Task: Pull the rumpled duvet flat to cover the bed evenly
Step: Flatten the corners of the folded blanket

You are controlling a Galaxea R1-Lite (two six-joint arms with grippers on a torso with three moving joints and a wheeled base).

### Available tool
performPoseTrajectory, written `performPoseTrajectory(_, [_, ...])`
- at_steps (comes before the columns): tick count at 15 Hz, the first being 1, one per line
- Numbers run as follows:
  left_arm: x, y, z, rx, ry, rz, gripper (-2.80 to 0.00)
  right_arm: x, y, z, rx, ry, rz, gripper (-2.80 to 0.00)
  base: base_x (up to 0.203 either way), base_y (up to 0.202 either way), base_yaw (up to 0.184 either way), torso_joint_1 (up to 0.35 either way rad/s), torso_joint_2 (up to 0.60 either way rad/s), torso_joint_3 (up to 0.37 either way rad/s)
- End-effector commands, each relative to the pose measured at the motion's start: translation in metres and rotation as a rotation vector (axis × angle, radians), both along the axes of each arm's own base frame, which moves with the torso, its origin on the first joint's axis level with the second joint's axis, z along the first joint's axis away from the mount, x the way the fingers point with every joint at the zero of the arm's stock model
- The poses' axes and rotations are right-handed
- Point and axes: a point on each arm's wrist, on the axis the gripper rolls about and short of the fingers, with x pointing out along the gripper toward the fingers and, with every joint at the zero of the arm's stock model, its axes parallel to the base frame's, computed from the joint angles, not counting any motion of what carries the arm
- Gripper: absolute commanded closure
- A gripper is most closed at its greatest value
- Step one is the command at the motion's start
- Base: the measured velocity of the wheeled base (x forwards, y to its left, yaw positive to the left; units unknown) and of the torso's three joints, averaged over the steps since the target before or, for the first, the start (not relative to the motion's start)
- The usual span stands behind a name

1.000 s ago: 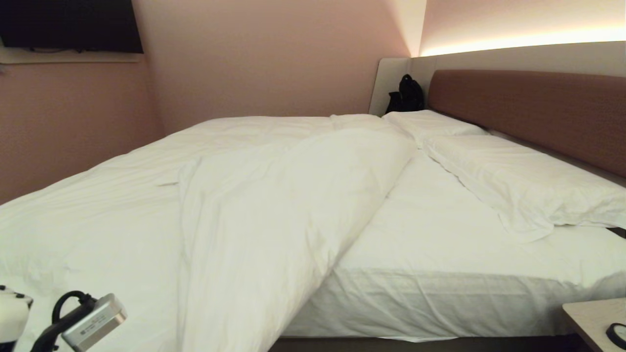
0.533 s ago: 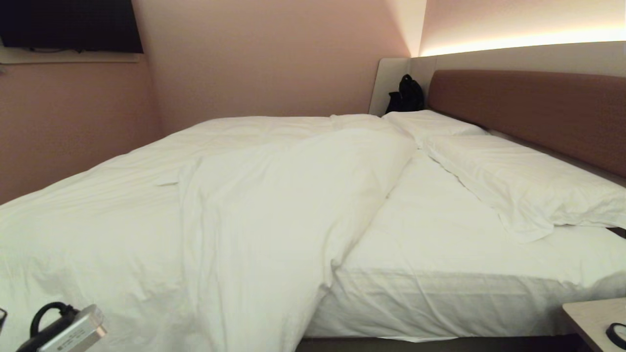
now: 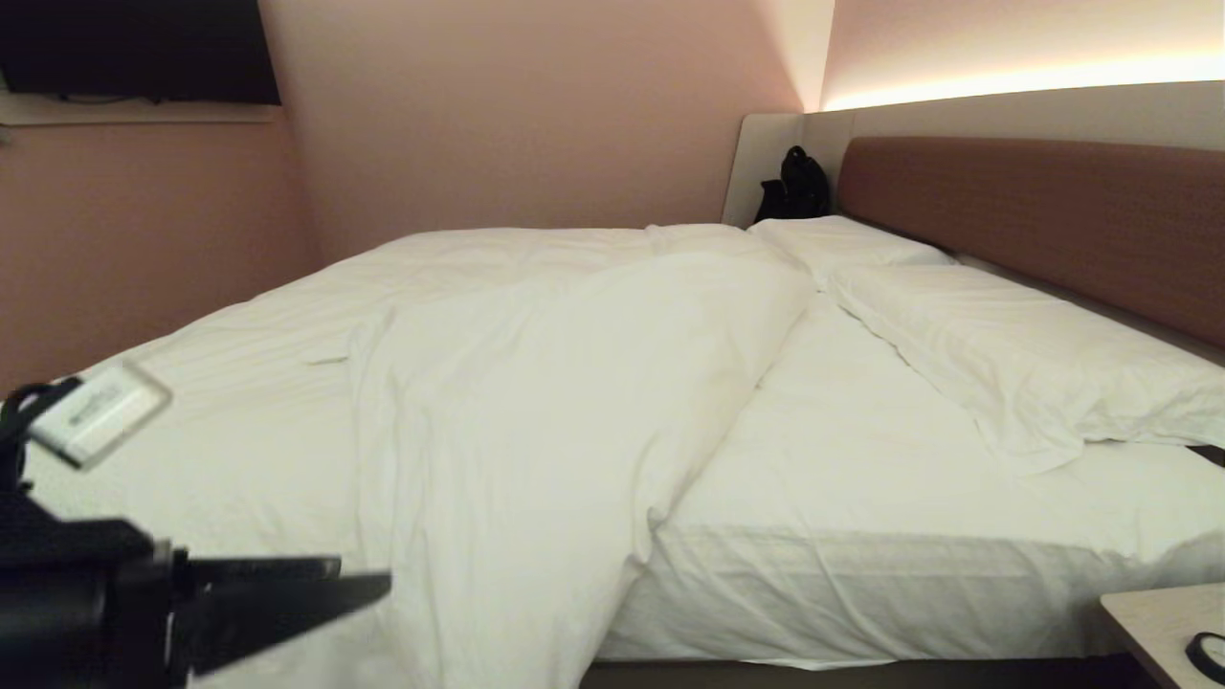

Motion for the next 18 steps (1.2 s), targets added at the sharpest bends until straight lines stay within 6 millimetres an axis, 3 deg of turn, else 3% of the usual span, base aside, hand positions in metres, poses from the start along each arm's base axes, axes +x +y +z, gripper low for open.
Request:
performPoseTrajectory(1, [0.077,-0.016,0.003,0.019,0.071,0.155,-2.80,0.000,0.000,0.000,0.000,0.000,0.000,0.00,0.000,0.000,0.000,0.000,0.00,0.000])
performPoseTrajectory(4, [0.166,-0.028,-0.002,0.039,0.057,0.393,-2.80,0.000,0.000,0.000,0.000,0.000,0.000,0.00,0.000,0.000,0.000,0.000,0.00,0.000])
performPoseTrajectory(6, [0.210,-0.029,-0.009,0.037,0.040,0.512,-2.80,0.000,0.000,0.000,0.000,0.000,0.000,0.00,0.000,0.000,0.000,0.000,0.00,0.000])
performPoseTrajectory(7, [0.224,-0.028,-0.010,0.027,0.029,0.550,0.00,0.000,0.000,0.000,0.000,0.000,0.000,0.00,0.000,0.000,0.000,0.000,0.00,0.000])
performPoseTrajectory(10, [0.251,-0.023,-0.010,0.010,0.009,0.604,0.00,0.000,0.000,0.000,-0.001,0.000,0.000,0.00,0.000,0.000,0.000,0.000,0.00,0.000])
performPoseTrajectory(13, [0.283,-0.003,-0.018,0.002,-0.001,0.666,0.00,0.000,0.000,0.000,0.000,0.000,0.000,0.00,0.000,0.000,0.000,0.000,0.00,0.000])
performPoseTrajectory(18, [0.327,0.039,-0.054,0.018,0.039,0.770,0.00,0.000,0.000,0.000,0.000,0.000,0.000,0.00,0.000,0.000,0.000,0.000,0.00,0.000])
